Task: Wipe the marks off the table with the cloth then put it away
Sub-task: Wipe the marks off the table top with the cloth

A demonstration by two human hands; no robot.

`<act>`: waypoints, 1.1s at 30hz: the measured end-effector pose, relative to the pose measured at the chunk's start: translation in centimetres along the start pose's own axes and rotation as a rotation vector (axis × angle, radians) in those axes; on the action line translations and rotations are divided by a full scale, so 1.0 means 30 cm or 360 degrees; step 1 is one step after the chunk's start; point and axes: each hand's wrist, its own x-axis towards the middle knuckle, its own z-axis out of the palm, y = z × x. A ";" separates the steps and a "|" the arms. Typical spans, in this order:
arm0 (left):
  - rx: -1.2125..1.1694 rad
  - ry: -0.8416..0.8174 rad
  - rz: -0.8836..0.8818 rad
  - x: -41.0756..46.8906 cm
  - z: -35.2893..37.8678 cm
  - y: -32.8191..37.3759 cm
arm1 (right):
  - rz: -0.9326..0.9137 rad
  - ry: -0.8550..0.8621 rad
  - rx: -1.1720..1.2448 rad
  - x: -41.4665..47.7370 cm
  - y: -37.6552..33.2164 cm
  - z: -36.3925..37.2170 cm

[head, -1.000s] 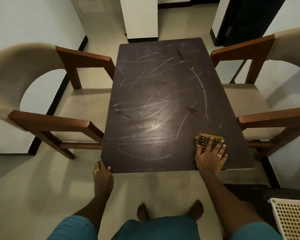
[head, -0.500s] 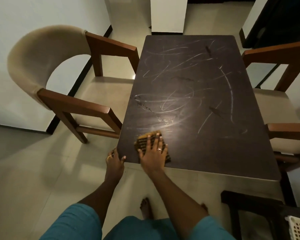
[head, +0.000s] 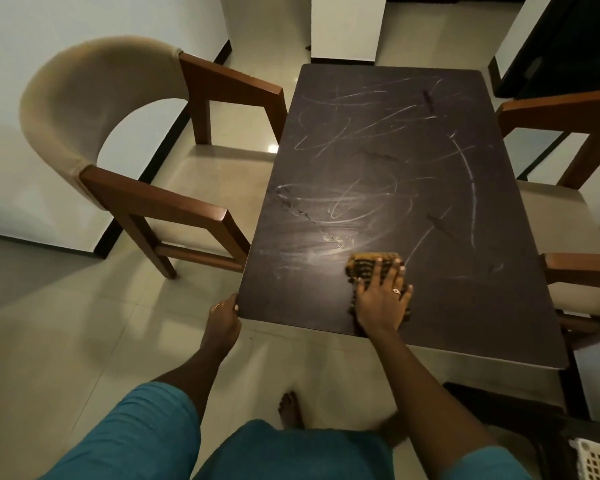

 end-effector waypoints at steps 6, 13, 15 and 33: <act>-0.0077 -0.0045 -0.0028 0.008 -0.044 -0.002 | 0.0156 0.0034 0.0103 0.019 -0.133 0.022; -0.0436 -0.0110 -0.0285 0.022 -0.068 0.001 | -0.0643 -0.0219 -0.0007 -0.048 -0.419 0.088; -0.0569 -0.0165 -0.0415 0.031 -0.077 -0.008 | -0.1009 -0.0327 -0.0082 -0.099 -0.458 0.117; -0.0724 -0.0110 -0.0577 0.060 -0.076 -0.003 | -0.1321 -0.0525 -0.0365 0.189 -0.519 0.051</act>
